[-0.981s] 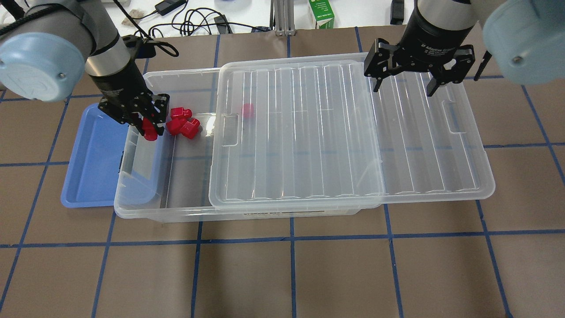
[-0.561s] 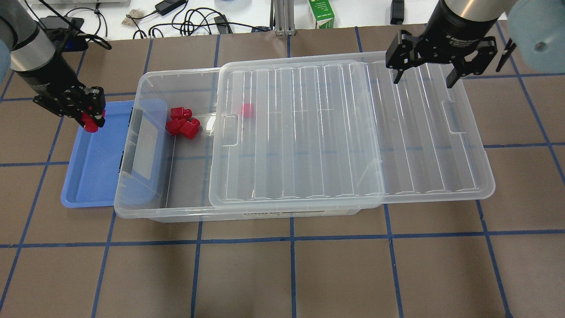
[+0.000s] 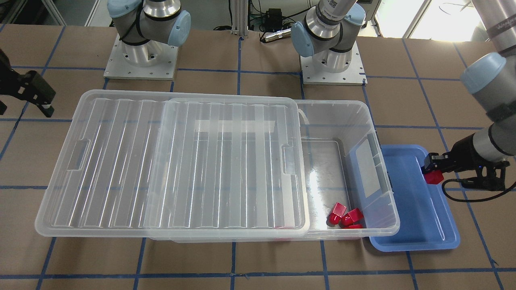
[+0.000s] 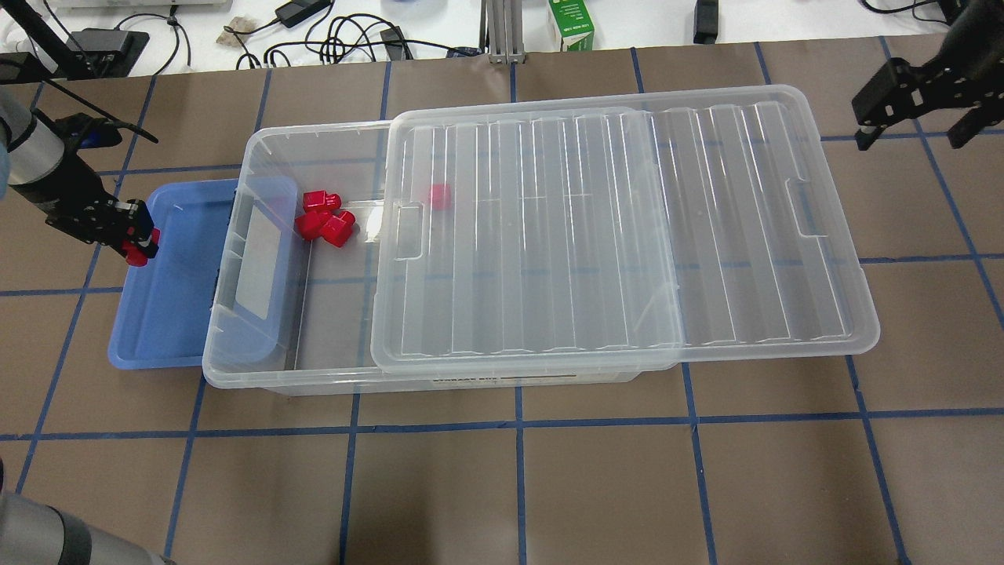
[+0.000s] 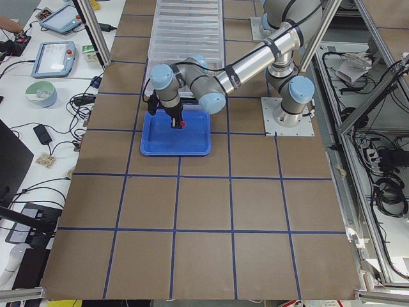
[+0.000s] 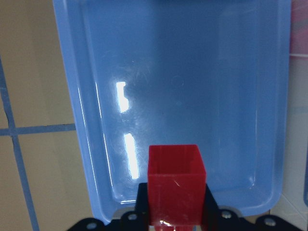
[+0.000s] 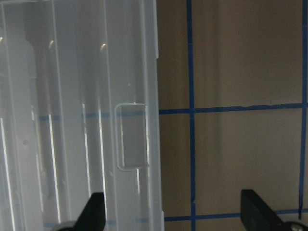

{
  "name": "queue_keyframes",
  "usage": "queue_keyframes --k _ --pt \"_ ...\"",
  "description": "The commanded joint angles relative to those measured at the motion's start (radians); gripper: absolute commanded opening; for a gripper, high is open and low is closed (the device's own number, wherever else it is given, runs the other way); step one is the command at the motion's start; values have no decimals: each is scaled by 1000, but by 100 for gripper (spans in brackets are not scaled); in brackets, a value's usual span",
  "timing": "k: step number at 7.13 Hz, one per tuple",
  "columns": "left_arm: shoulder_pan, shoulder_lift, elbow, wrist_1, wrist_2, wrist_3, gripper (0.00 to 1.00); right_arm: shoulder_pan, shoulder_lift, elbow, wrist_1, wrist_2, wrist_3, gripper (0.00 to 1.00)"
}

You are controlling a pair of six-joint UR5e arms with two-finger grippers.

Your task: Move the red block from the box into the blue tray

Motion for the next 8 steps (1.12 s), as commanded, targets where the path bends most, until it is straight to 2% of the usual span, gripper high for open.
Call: queue_keyframes --k 1,3,4,5,6,7,8 --pt "4 -58 -77 165 -7 -3 0 -84 4 128 -103 -29 -117 100" --pt "-1 -64 -106 168 -6 -48 4 -113 48 285 -330 -29 -126 100" --pt "-1 -71 -106 168 -4 -56 11 -112 50 308 -349 -29 -116 100" --pt "-4 -74 -106 167 -3 -58 35 -112 49 307 -343 -23 -110 100" --pt "-15 -74 -106 170 3 -67 70 -106 41 308 -343 -17 -94 100" --pt "-19 -72 -104 170 6 -95 94 -98 35 310 -340 -14 -67 100" --pt "-19 -63 -89 165 8 -96 96 -71 35 310 -340 -11 -18 100"
